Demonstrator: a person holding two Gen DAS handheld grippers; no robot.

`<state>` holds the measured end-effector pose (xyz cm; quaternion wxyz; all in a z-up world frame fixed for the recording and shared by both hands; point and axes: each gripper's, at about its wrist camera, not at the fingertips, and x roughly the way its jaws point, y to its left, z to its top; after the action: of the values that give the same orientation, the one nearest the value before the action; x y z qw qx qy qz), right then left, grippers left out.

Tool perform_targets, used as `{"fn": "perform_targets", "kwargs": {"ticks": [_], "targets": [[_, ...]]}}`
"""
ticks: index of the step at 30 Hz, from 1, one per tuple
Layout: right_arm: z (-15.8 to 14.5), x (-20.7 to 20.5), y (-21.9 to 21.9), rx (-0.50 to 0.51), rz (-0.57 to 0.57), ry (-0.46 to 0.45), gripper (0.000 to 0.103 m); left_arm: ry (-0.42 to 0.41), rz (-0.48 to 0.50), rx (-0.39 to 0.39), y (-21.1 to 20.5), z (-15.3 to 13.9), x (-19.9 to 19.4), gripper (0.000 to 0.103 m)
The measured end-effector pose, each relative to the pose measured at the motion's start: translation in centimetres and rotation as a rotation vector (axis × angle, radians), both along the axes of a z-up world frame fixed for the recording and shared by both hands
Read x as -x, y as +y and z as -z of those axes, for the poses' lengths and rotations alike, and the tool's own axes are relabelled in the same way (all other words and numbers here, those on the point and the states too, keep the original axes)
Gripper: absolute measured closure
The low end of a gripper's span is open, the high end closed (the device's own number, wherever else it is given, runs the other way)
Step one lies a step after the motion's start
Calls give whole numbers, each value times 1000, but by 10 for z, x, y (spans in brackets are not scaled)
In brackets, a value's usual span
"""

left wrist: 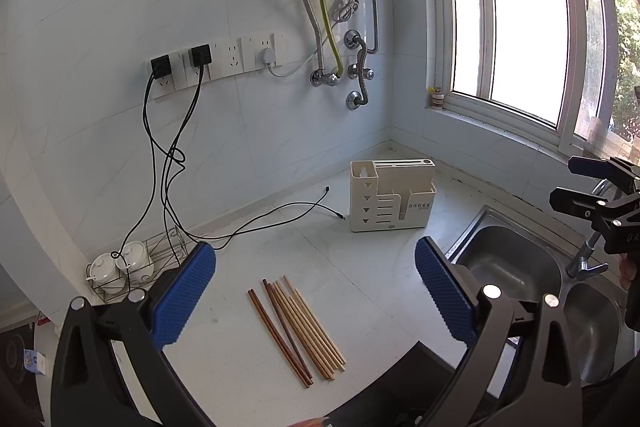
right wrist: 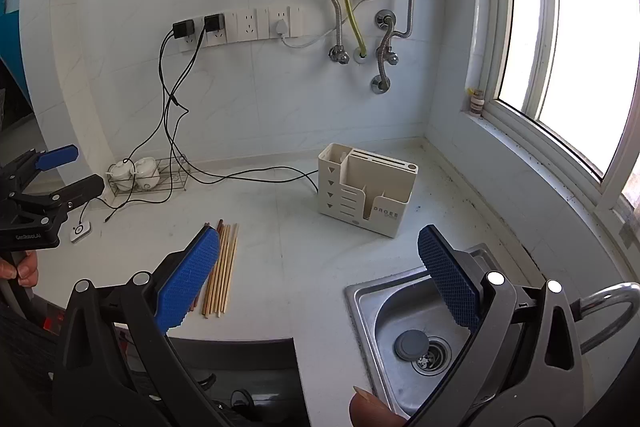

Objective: Organize utensils

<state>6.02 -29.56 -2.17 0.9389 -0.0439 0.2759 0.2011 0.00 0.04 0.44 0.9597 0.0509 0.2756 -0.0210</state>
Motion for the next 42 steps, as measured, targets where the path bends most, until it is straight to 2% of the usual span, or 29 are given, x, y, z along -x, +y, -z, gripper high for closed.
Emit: {"fn": "perform_targets", "kwargs": {"ticks": [42], "targets": [[0,-4,-3,-11,2,-1,8,-8,3,-8,-5,0,-4,5]]}}
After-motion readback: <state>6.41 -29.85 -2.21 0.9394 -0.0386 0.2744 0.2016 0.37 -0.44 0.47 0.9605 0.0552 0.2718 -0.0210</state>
